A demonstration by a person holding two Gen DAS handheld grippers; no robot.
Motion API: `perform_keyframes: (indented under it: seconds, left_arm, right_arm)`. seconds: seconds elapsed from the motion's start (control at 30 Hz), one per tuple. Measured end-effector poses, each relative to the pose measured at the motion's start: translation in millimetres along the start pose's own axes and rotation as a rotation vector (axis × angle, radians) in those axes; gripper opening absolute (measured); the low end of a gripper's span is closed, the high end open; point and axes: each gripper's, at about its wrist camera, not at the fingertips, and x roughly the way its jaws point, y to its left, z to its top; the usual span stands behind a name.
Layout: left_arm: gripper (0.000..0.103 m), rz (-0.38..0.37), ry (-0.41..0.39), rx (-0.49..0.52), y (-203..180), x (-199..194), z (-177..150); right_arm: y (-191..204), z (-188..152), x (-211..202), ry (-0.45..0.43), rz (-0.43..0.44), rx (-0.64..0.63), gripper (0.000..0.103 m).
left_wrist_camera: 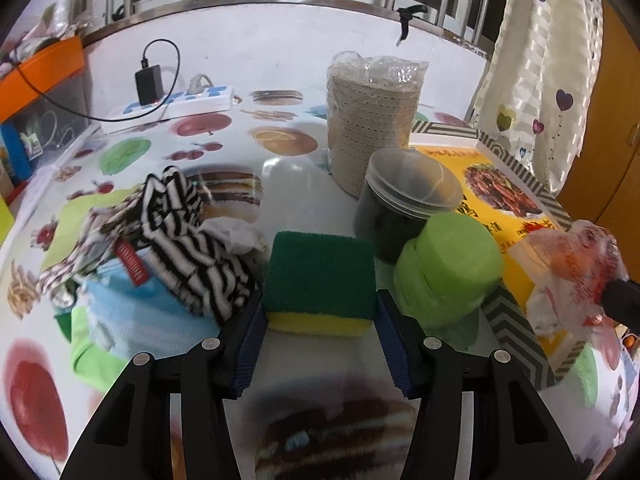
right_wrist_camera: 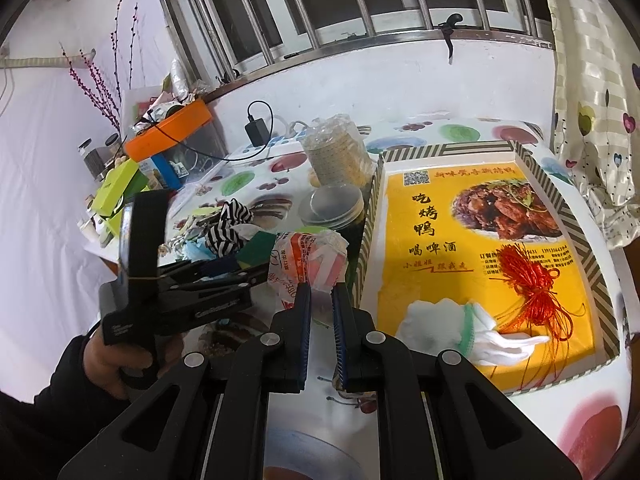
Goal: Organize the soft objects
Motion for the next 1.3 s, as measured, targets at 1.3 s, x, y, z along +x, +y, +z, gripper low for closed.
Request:
perform_keyframes:
  seconds: [1.3]
  left_arm:
    - [0.053,-0.075,-0.116,0.012,-54.9,-112.2,-44.4]
  right_arm:
    - [10.9,-25.9,-40.9,-0.026,0.015,-0.024,0.011]
